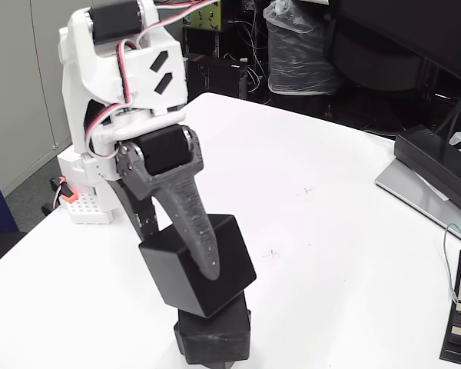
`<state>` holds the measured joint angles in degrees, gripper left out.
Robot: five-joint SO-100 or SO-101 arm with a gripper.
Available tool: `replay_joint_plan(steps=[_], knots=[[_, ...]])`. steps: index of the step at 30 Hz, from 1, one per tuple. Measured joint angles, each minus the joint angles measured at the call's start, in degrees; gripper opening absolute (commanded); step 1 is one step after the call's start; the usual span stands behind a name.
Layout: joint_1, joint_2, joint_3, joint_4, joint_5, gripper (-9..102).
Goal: Stack the 3 blocks
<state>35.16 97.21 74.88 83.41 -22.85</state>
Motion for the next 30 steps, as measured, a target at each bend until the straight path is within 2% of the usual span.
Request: replay_joint_plan(steps=[5,14,18,30], knots=[[0.0,-0.3,0.0,0.0,0.0,3],[0.0,-0.3,0.0,0.0,0.0,28],[0.0,-0.3,0.0,0.0,0.0,35],[0.0,-0.3,-0.1,0.0,0.0,39]])
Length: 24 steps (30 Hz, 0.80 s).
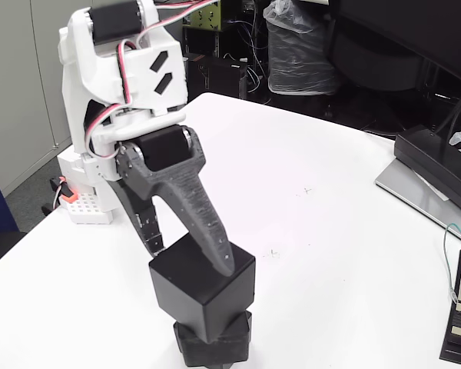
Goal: Stack the 3 blocks
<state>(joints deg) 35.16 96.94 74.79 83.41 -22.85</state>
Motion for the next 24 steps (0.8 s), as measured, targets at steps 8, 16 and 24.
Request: replay_joint_plan(steps=[8,16,24], knots=[[-0.6,0.0,-0.7,0.0,-0.1,38],[-5.0,0.0,-3.6,0.0,-0.1,35],[-11.8,4.5,-13.5,0.0,3.8,14]])
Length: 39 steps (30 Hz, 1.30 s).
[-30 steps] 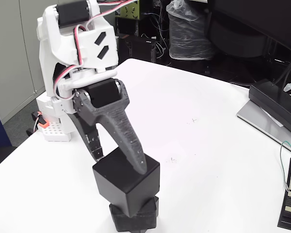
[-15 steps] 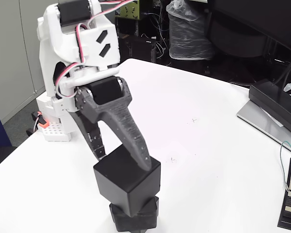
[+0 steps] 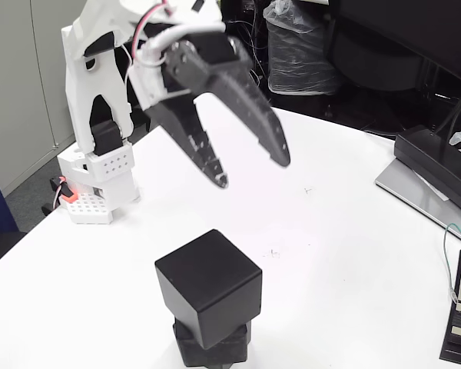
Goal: Stack the 3 blocks
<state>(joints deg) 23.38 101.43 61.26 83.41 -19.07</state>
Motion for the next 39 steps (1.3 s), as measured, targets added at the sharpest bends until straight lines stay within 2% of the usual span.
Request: replay_joint_plan(steps=[7,18,28,34,39], knots=[[-3.2,5.5,-6.7,0.0,7.3,-2],[-11.2,19.9,-11.0,0.0,12.5,-1],[-30.8,27.2,-10.7,0.1,14.2,-1],[-37.1,31.8,-1.8,0.1,14.4,-1],[-37.6,38.1,11.9,-0.1,14.4,-1]])
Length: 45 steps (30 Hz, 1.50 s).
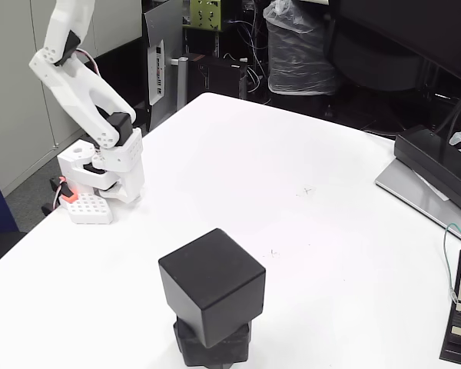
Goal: Stack the 3 blocks
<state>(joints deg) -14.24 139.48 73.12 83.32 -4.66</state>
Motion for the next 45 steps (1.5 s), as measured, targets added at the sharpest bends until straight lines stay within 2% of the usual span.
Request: replay_joint_plan(steps=[4,16,25,33,41,45], knots=[[-0.4,8.2,11.7,-4.1,0.0,-1],[-0.1,35.1,53.4,-23.5,0.0,-1],[-0.1,48.4,80.5,-33.1,0.0,-1],[-0.1,51.2,92.5,-36.1,0.8,-1],[-0.1,51.7,98.1,-36.8,12.5,-1],[-0.1,51.7,100.9,-36.8,13.6,-1]])
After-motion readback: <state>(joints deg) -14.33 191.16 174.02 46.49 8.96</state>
